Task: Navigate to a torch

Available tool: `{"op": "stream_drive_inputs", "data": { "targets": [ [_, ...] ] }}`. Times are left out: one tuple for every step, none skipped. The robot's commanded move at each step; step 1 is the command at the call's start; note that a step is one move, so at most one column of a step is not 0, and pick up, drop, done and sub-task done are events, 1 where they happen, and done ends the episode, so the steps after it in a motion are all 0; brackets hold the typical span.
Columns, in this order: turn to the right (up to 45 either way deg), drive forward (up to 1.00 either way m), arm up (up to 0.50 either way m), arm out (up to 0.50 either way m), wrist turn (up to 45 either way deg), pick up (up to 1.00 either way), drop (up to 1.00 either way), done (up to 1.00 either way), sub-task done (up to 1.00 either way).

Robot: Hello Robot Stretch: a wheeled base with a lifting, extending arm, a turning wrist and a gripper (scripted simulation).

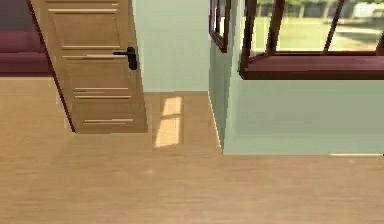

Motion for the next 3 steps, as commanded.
{"op": "stream_drive_inputs", "data": {
  "targets": [
    [0.0,0.5,0.0,0.0,0.0,0.0,0.0,0.0,0.0],
    [-27.0,0.0,0.0,0.0,0.0,0.0,0.0,0.0,0.0],
    [0.0,0.4,0.0,0.0,0.0,0.0,0.0,0.0,0.0]
  ]
}}
